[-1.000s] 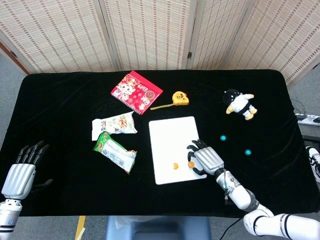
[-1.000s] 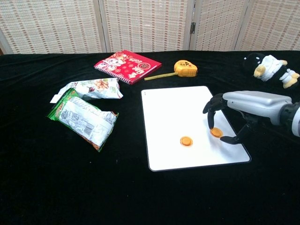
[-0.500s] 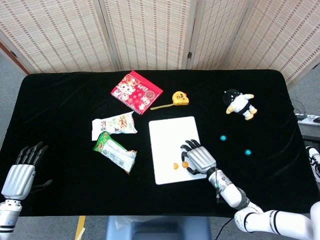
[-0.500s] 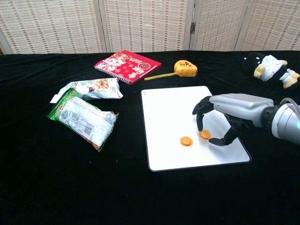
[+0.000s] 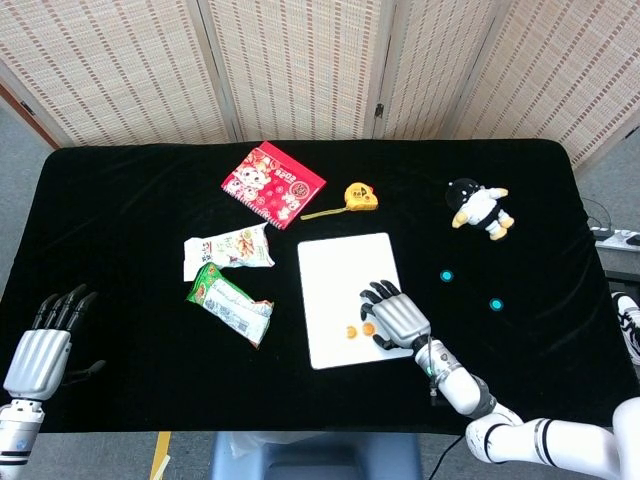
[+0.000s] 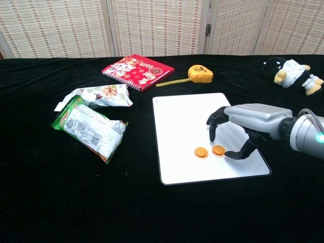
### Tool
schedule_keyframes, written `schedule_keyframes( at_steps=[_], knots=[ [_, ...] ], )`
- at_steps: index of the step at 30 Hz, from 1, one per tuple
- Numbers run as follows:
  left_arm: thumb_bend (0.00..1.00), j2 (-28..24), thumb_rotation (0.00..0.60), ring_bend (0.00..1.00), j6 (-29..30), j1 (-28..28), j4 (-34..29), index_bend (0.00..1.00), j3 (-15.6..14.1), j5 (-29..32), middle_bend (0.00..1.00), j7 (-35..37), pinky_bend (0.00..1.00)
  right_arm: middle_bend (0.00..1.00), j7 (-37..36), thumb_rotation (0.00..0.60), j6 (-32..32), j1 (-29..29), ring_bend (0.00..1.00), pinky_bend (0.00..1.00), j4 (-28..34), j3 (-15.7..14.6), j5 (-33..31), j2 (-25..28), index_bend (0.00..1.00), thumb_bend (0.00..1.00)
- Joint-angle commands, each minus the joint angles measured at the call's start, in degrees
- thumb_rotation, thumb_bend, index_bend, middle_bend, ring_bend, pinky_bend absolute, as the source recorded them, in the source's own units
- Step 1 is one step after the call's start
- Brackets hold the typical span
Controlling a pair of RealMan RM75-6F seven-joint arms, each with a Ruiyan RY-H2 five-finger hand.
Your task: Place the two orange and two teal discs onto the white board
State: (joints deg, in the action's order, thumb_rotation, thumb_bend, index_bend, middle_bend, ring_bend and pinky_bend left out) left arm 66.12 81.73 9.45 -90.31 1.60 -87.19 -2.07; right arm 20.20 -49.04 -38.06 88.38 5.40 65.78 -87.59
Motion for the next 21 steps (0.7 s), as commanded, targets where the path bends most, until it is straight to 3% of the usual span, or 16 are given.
schedule_keyframes(
  at_steps=[1, 4, 8, 14, 21],
  knots=[
    [0.15, 0.01, 0.600, 0.10, 0.08, -0.02, 0.05, 0.04, 0.06, 0.04, 0.05, 0.08, 0.00, 0.09, -0.26, 0.600, -0.05, -0.02, 0.00, 0.00, 0.34, -0.16, 0.14, 0.29, 0.22, 0.27],
    [0.15, -0.02, 0.600, 0.10, 0.13, -0.03, 0.16, 0.04, 0.09, 0.05, 0.05, 0.23, 0.00, 0.09, -0.83, 0.600, -1.05, 0.34, 0.00, 0.00, 1.25, -0.21, 0.73, 1.12, 0.15, 0.27],
    [0.15, -0.09, 0.600, 0.10, 0.14, -0.16, 0.39, 0.04, 0.02, 0.15, 0.05, 0.51, 0.00, 0.09, -2.48, 0.600, -5.03, 2.26, 0.00, 0.00, 2.23, 0.64, 0.94, 3.63, 0.14, 0.27],
    [0.15, 0.13, 0.600, 0.10, 0.11, -0.03, 0.55, 0.04, 0.07, -0.02, 0.05, 0.59, 0.00, 0.10, -3.27, 0.600, -6.88, 4.24, 0.00, 0.00, 0.65, 1.74, -3.00, 7.61, 0.30, 0.27],
    [0.15, 0.43, 0.600, 0.10, -0.06, 0.18, -0.13, 0.04, -0.05, -0.39, 0.05, -0.20, 0.00, 0.10, -3.54, 0.600, -4.45, 4.03, 0.00, 0.00, -5.14, 2.48, -7.93, 7.43, 0.31, 0.27]
  ],
)
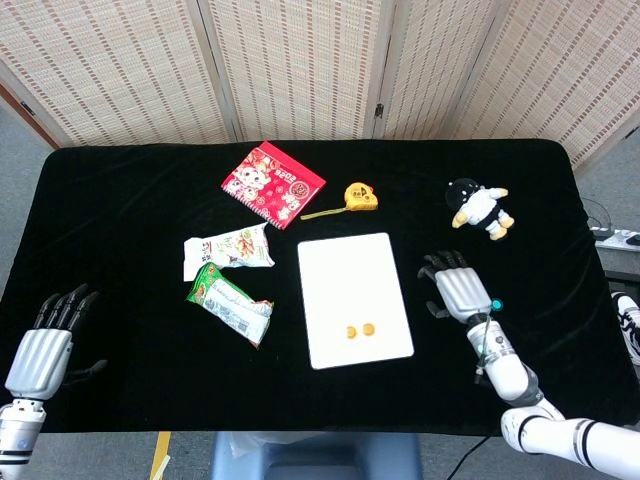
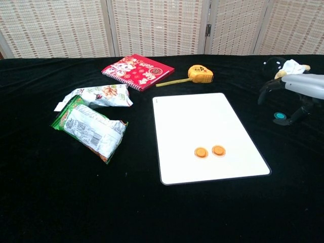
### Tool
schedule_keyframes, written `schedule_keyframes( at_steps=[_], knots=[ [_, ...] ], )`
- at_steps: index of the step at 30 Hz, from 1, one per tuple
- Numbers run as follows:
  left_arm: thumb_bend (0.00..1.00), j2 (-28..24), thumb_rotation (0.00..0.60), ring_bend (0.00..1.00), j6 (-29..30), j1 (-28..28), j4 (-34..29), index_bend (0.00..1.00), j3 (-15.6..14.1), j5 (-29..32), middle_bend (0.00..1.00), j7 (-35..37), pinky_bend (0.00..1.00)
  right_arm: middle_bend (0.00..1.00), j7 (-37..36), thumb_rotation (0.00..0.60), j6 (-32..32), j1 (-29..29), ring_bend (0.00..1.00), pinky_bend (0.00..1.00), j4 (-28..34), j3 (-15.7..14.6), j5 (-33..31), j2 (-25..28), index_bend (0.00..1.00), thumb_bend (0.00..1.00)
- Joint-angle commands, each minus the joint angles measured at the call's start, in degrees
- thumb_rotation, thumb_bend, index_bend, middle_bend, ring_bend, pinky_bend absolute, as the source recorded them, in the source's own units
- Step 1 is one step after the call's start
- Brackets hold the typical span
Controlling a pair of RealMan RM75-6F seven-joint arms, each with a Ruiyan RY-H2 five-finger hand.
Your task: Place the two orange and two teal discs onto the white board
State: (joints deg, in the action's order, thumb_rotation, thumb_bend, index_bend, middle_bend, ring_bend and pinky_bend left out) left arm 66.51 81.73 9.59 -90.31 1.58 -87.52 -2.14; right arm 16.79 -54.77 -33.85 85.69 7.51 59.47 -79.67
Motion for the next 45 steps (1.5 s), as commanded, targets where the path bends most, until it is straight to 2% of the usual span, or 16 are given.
schedule_keyframes(
  at_steps=[1, 11, 17, 26, 45],
  knots=[
    [0.15, 0.03, 0.600, 0.10, -0.07, 0.06, -0.24, 0.04, -0.03, -0.06, 0.05, -0.24, 0.00, 0.10, -0.16, 0.600, 1.71, -0.32, 0.00, 0.00, -3.33, 0.42, -2.09, -0.85, 0.31, 0.27],
    [0.15, -0.53, 0.600, 0.10, -0.13, 0.06, -1.33, 0.04, 0.05, 0.23, 0.05, -1.35, 0.00, 0.10, 0.45, 0.600, 5.96, -2.72, 0.00, 0.00, -14.21, 1.63, -6.57, -6.23, 0.31, 0.27],
    [0.15, -0.57, 0.600, 0.10, -0.30, 0.02, -1.58, 0.04, 0.03, 0.54, 0.05, -1.65, 0.00, 0.11, 1.10, 0.600, 8.32, -4.09, 0.00, 0.00, -18.60, 2.43, -9.14, -8.43, 0.31, 0.27],
    [0.15, -0.67, 0.600, 0.10, -0.33, -0.09, -1.62, 0.04, 0.01, 0.78, 0.05, -1.80, 0.00, 0.12, 1.43, 0.600, 9.59, -4.99, 0.01, 0.00, -21.60, 3.13, -10.75, -9.83, 0.35, 0.27],
    [0.15, -0.75, 0.600, 0.10, -0.09, -0.17, -1.63, 0.04, 0.07, 0.71, 0.05, -1.60, 0.00, 0.14, 1.66, 0.600, 10.18, -4.94, 0.02, 0.00, -22.85, 3.11, -11.23, -9.73, 0.41, 0.27]
  ],
)
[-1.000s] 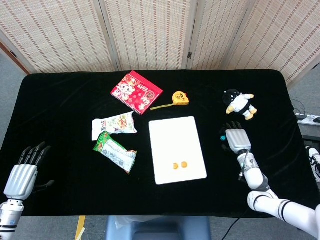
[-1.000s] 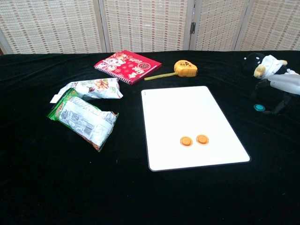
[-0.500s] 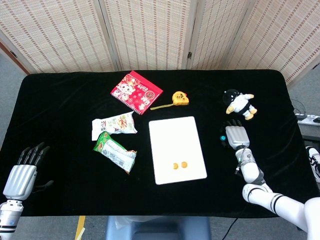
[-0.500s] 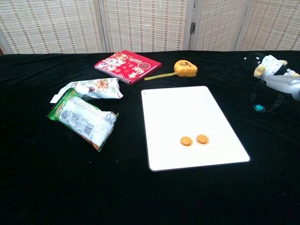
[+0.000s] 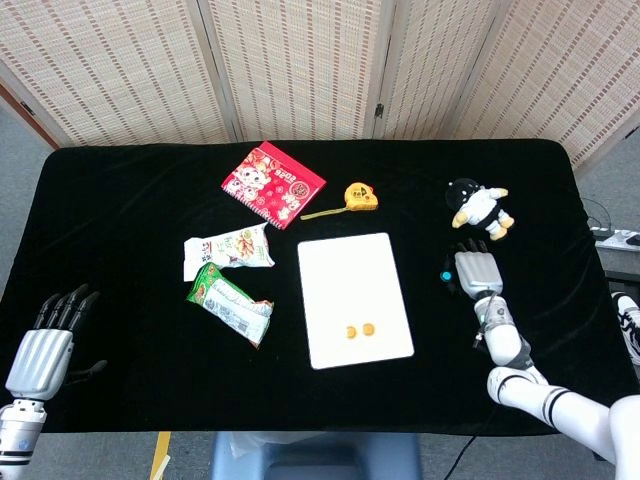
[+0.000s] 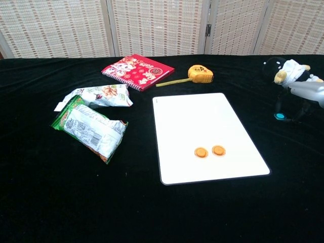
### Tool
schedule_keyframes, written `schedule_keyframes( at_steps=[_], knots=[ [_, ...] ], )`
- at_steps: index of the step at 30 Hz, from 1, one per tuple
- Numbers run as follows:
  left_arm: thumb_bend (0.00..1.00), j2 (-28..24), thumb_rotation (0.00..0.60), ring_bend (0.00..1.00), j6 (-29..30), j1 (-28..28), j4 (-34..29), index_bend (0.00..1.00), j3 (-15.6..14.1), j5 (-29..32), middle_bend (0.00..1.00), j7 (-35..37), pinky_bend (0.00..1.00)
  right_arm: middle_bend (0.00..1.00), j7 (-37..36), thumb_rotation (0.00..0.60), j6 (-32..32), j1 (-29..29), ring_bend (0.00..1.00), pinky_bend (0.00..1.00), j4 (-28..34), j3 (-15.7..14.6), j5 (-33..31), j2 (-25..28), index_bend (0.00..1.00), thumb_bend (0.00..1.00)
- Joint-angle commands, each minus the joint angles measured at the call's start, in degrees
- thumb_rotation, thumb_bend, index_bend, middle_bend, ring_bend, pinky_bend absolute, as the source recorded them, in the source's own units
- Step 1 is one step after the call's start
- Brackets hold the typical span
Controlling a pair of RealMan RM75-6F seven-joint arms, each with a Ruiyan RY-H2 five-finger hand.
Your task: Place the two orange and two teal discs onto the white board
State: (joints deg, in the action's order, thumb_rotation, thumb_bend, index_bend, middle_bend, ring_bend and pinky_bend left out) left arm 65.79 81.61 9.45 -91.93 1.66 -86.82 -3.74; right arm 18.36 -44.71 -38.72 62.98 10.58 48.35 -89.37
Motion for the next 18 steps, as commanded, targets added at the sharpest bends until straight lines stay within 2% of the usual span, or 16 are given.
schedule_keyframes(
  at_steps=[1, 9, 18],
  knots=[
    [0.15, -0.05, 0.600, 0.10, 0.04, -0.05, -0.01, 0.04, -0.01, 0.03, 0.05, -0.01, 0.00, 0.14, 0.13, 0.600, 0.28, -0.16, 0.02, 0.00, -0.33, 0.08, -0.21, -0.10, 0.41, 0.27],
    [0.15, -0.10, 0.600, 0.10, 0.23, -0.07, -0.01, 0.04, 0.06, -0.08, 0.05, -0.02, 0.00, 0.14, 1.14, 0.600, 0.90, -0.89, 0.01, 0.00, -1.32, 0.00, -0.55, -0.75, 0.42, 0.27],
    [0.15, 0.06, 0.600, 0.10, 0.36, -0.20, 0.53, 0.04, 0.13, 0.09, 0.05, 0.44, 0.00, 0.17, 2.14, 0.600, 0.83, -1.24, 0.02, 0.00, -1.49, -0.04, -1.06, -1.16, 0.49, 0.27]
  ],
)
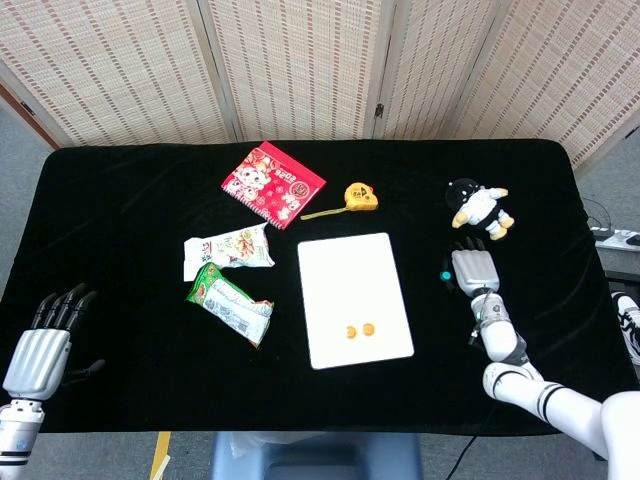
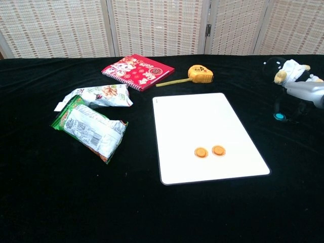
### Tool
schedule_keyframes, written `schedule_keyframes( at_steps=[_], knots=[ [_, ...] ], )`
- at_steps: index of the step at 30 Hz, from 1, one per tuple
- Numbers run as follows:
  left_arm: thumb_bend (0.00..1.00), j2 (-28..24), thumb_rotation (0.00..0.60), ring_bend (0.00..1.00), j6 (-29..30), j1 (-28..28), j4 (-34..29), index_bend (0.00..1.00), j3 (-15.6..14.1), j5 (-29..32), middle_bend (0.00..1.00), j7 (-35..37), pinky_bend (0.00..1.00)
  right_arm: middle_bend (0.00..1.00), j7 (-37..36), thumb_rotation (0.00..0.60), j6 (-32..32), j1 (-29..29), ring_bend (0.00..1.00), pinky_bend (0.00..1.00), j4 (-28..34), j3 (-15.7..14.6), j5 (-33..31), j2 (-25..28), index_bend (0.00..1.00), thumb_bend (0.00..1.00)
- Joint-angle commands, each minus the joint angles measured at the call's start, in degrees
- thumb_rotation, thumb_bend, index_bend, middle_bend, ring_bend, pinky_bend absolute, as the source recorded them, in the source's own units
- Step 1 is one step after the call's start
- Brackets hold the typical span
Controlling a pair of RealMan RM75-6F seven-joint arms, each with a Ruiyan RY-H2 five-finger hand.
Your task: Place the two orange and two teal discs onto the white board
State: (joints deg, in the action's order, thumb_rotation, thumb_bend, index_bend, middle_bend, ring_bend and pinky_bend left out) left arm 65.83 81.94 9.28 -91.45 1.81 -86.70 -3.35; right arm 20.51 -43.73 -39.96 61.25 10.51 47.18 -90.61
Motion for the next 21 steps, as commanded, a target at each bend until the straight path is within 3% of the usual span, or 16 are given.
schedule_keyframes(
  at_steps=[1, 13, 21],
  knots=[
    [0.15, 0.04, 0.600, 0.10, 0.08, -0.05, 0.10, 0.04, -0.02, -0.06, 0.05, 0.09, 0.00, 0.17, -0.09, 0.600, -0.34, 0.03, 0.02, 0.00, 0.55, 0.08, 0.27, 0.20, 0.50, 0.27],
    [0.15, -0.17, 0.600, 0.10, 0.28, 0.08, -0.27, 0.04, 0.13, -0.37, 0.05, -0.18, 0.00, 0.18, -0.89, 0.600, -3.39, -1.37, 0.02, 0.00, 15.54, 1.94, 5.48, 5.89, 0.51, 0.27],
    [0.15, -0.45, 0.600, 0.10, 0.56, -0.37, -0.31, 0.04, -0.04, -0.10, 0.05, -0.11, 0.00, 0.18, 3.62, 0.600, -2.23, -6.38, 0.01, 0.00, 19.04, 2.80, 3.06, 3.42, 0.51, 0.27]
  ],
)
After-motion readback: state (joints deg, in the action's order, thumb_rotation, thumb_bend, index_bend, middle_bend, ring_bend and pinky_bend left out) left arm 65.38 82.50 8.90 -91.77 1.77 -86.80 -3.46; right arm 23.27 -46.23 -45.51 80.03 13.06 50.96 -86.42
